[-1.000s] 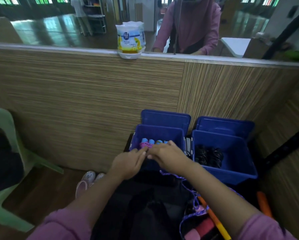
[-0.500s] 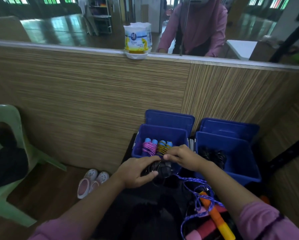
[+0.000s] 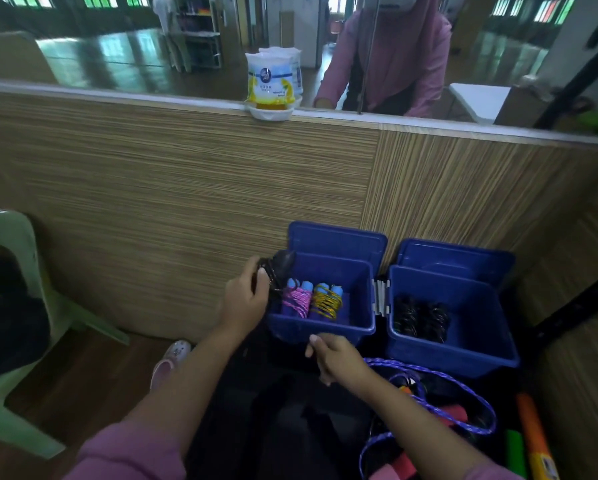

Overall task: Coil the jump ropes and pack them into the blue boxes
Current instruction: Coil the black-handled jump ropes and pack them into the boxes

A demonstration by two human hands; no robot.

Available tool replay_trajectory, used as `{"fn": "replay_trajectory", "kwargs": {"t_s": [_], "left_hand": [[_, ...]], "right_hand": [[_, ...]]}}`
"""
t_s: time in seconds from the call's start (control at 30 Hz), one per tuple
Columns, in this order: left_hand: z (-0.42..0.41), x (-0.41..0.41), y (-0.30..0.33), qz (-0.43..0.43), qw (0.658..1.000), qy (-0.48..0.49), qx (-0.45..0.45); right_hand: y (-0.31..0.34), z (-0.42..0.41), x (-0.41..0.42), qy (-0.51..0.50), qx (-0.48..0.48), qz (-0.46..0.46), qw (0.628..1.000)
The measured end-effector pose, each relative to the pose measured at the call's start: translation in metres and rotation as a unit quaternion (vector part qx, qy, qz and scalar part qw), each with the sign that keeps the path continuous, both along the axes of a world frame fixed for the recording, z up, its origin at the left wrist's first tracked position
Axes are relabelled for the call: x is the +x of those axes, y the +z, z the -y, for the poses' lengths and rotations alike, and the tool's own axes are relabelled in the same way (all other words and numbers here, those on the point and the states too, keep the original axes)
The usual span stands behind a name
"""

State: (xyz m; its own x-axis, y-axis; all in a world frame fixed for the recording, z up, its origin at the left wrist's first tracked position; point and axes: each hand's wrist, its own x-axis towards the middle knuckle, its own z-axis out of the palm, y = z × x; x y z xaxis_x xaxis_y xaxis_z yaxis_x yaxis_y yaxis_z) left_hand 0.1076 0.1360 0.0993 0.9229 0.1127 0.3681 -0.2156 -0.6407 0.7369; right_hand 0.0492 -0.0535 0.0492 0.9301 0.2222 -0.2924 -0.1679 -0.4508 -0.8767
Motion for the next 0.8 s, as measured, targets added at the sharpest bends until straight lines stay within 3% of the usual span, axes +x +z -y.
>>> {"fn": "replay_trajectory", "kwargs": {"t_s": [0.13, 0.33, 0.4, 0.5, 0.6, 0.8], "left_hand": [[-0.006, -0.004, -0.005, -0.039, 0.998, -0.017, 0.046], [-0.014, -0.025, -0.033, -0.055, 0.980, -0.135, 0.139], [-0.018, -0.035, -0.038, -0.051, 0.972, -0.181, 0.138], [-0.019, -0.043, -0.040, -0.051, 0.969, -0.214, 0.112], [-0.014, -0.048, -0.032, -0.051, 0.972, -0.220, 0.065], [-0.006, -0.041, -0.019, -0.023, 0.982, -0.189, -0.019]], "right_hand": [[0.018, -0.012, 0.004, 0.054, -0.067, 0.111, 0.990], [0.018, 0.002, 0.022, -0.005, -0.102, 0.277, 0.955], [0.015, 0.007, 0.027, -0.043, -0.066, 0.261, 0.962], [0.007, 0.014, 0.035, -0.098, 0.050, 0.112, 0.988], [0.015, 0.014, 0.033, -0.026, 0.059, -0.002, 0.998], [0.021, -0.001, 0.030, 0.026, 0.055, -0.013, 0.998]]}}
